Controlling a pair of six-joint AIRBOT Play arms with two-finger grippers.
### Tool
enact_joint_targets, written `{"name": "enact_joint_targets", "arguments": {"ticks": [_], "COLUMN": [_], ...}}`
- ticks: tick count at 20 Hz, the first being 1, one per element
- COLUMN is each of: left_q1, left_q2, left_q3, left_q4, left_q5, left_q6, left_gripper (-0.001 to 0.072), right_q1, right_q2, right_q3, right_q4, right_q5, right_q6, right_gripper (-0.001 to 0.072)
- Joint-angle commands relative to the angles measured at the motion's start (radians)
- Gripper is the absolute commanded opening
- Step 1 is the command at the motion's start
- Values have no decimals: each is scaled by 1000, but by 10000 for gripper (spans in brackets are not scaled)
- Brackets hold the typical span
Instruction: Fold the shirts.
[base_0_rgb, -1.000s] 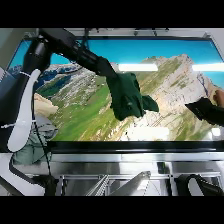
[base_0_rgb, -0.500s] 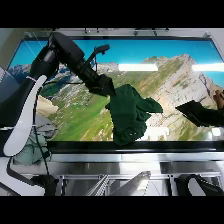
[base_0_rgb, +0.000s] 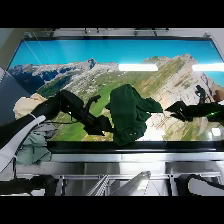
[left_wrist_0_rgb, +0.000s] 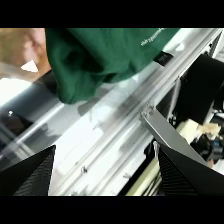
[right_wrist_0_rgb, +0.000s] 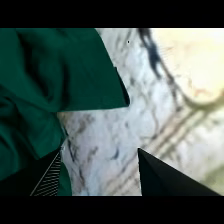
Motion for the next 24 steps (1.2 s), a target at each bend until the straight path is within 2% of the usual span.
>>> {"name": "enact_joint_targets", "arguments": {"ticks": [1,4,8,9,10,11,13,15,19,21,24], "left_q1": [-89,-141,-183,-188,-189,-189,-176,-139,8,99,238], "left_q2": [-2,-61,-193,-224,-248,-264,-247,-161,109,245,403], "left_q3": [-135,-93,68,110,150,190,268,336,532,640,784], "left_q4": [-88,-88,-86,-85,-80,-82,-82,-80,-44,-28,-27], "left_q5": [-238,-317,-328,-318,-309,-283,-210,-102,200,249,229], "left_q6": [44,44,45,45,50,73,81,93,88,73,111], "left_gripper": [720,708,704,504,119,11,10,10,10,10,18], "right_q1": [61,134,203,205,204,201,191,174,66,-18,-108], "right_q2": [-154,-191,-196,-196,-196,-195,-173,-88,293,542,883], "right_q3": [84,117,135,137,137,137,137,137,138,144,151], "right_q4": [27,53,144,183,230,288,391,418,486,533,537], "right_q5": [-30,-92,-121,-119,-115,-94,-43,-29,-66,-132,-286], "right_q6": [-31,-21,-48,-49,-69,-121,-225,-243,-254,-257,-257], "right_gripper": [509,497,496,468,243,22,17,16,17,17,18]}}
